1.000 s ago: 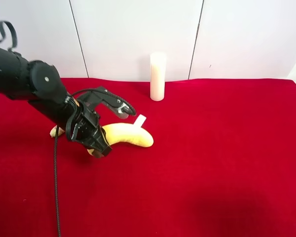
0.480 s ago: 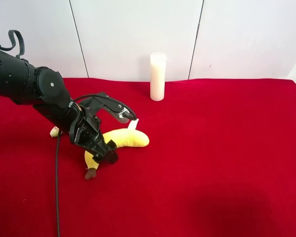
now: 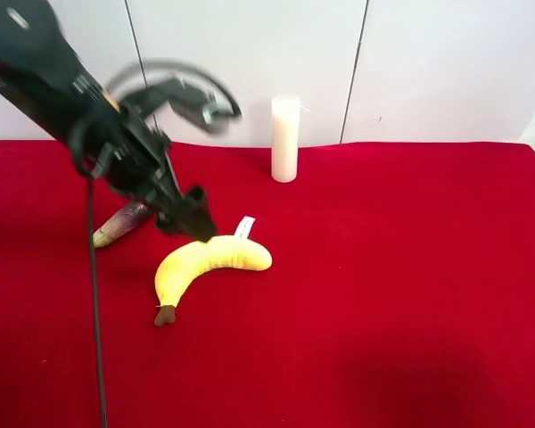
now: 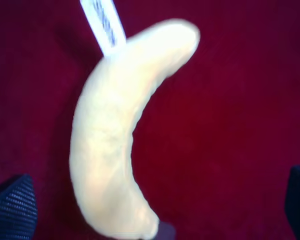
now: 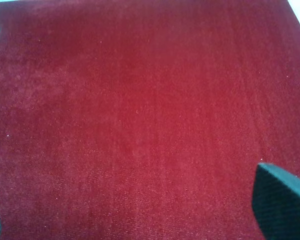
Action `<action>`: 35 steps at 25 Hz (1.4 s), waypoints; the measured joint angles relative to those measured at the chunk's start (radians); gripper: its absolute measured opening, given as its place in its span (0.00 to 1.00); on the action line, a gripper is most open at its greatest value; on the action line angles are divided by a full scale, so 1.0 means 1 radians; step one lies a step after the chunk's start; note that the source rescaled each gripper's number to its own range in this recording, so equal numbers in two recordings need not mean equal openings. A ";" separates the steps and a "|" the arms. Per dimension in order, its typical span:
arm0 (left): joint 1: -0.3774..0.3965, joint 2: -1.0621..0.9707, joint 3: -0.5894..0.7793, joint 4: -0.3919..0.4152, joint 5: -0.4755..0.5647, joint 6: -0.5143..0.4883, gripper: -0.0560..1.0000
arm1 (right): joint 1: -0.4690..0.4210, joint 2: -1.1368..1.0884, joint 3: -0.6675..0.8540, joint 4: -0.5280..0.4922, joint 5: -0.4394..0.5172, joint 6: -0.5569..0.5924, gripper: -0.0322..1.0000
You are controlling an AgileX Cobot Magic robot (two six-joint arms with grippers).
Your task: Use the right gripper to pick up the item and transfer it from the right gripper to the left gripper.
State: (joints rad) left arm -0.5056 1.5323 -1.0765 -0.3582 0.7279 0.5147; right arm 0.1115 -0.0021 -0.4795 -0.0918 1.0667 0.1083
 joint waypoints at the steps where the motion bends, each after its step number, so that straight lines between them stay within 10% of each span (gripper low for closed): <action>1: 0.000 -0.048 -0.002 0.003 0.015 -0.021 1.00 | 0.000 0.000 0.000 0.000 0.000 0.000 1.00; 14: 0.000 -0.681 0.193 0.358 0.319 -0.387 1.00 | 0.000 0.000 0.000 0.000 0.000 0.000 1.00; 23: 0.000 -1.225 0.492 0.358 0.347 -0.478 1.00 | 0.000 0.000 0.000 0.000 0.000 0.000 1.00; 35: 0.000 -1.538 0.566 0.358 0.341 -0.523 1.00 | 0.000 0.000 0.000 0.000 0.000 0.000 1.00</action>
State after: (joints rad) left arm -0.5056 -0.0053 -0.5106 0.0000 1.0692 -0.0078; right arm 0.1115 -0.0021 -0.4795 -0.0918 1.0667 0.1083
